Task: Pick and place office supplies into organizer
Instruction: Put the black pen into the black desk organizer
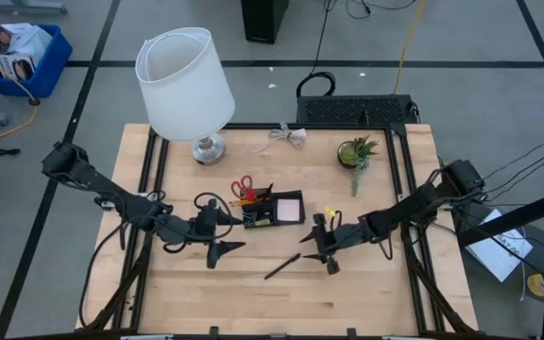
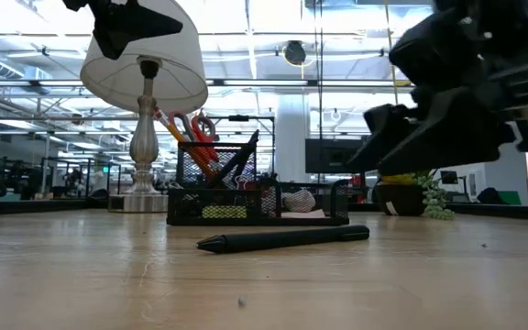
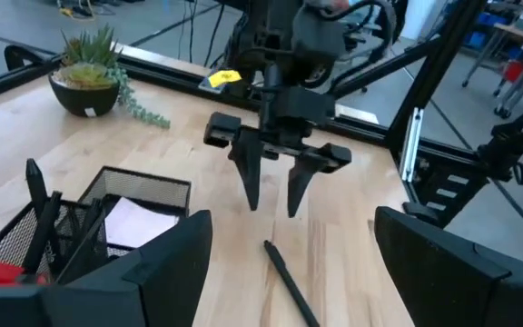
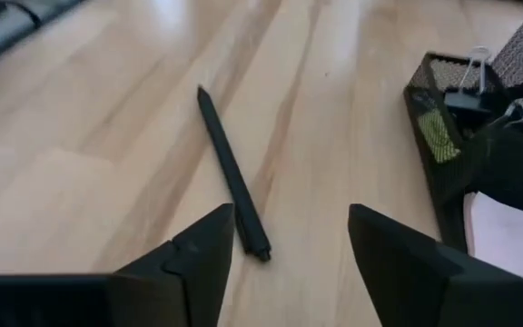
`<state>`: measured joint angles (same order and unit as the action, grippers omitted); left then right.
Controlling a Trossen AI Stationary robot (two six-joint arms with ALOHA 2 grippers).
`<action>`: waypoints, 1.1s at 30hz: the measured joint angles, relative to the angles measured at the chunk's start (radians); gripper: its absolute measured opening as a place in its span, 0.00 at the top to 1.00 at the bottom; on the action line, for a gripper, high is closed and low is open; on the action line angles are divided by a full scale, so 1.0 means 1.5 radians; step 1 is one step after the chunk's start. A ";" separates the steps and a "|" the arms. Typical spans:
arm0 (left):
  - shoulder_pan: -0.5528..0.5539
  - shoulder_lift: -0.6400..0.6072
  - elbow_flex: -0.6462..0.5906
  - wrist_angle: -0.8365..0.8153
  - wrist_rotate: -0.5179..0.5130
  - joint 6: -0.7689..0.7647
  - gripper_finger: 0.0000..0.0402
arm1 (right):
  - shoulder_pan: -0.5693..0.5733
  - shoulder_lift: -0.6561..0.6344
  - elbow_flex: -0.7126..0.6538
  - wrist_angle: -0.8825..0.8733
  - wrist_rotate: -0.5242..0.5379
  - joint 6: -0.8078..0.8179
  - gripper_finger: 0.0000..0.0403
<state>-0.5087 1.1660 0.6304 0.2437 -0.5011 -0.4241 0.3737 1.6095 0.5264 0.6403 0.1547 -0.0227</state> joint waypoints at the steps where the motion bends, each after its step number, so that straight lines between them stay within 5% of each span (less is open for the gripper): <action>1: 0.000 0.000 0.000 0.000 0.000 0.001 0.23 | 0.001 0.004 -0.015 0.036 0.001 0.006 0.47; 14: 0.000 0.000 0.000 0.000 0.002 -0.001 0.23 | -0.001 0.067 -0.060 0.229 0.002 0.032 0.49; 33: 0.000 0.000 0.000 -0.003 0.003 0.002 0.23 | -0.005 0.067 -0.060 0.248 0.005 0.049 0.49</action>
<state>-0.5087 1.1656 0.6308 0.2386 -0.4973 -0.4213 0.3668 1.7100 0.4366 1.0122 0.1618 0.0501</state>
